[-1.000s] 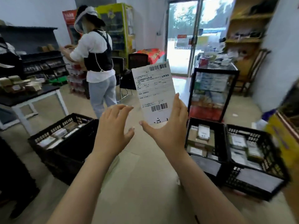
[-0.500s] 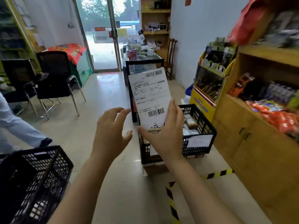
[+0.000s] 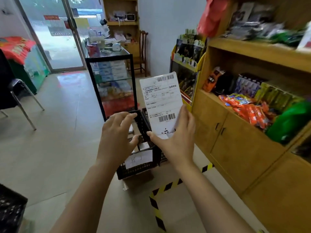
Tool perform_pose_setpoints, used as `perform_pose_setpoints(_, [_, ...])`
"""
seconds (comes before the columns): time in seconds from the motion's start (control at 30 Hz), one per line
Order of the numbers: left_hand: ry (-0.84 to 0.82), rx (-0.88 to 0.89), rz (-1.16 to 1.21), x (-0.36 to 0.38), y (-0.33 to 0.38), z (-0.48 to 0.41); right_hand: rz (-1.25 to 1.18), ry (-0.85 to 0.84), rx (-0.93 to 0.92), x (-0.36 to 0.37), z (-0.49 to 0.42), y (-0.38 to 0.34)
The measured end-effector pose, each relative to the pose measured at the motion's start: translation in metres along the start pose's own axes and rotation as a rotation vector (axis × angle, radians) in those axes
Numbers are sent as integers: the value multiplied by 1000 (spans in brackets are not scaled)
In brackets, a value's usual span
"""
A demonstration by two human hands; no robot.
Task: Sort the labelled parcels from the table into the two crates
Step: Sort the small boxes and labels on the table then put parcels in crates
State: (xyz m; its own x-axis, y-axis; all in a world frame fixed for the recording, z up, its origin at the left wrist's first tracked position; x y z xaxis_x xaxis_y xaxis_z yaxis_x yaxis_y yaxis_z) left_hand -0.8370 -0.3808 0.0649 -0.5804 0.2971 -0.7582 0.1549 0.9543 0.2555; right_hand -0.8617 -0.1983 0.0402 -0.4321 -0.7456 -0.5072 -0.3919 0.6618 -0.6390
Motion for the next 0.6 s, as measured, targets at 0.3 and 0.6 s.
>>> perform_pose_setpoints(0.3, [-16,-89,-24,87,7,-72,-3,-46,-15,14,-100,90])
perform_pose_setpoints(0.6, [-74,-132,-27,161,8,-121,13,-70,19,47,-158,157])
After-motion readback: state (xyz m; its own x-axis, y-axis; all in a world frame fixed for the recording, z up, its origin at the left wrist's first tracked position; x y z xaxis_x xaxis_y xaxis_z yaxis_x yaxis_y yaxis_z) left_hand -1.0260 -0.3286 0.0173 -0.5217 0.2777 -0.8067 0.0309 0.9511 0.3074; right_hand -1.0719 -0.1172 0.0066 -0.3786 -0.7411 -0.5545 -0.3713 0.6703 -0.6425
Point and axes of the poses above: each hand's wrist, its own z-axis away from the middle knuckle, its own x-axis out of the palm, y = z × x, the point moved 9 cm from there along -z, towards the middle knuckle, and after that the axes turned 6 degrees about -x, right-handed, at the moved point
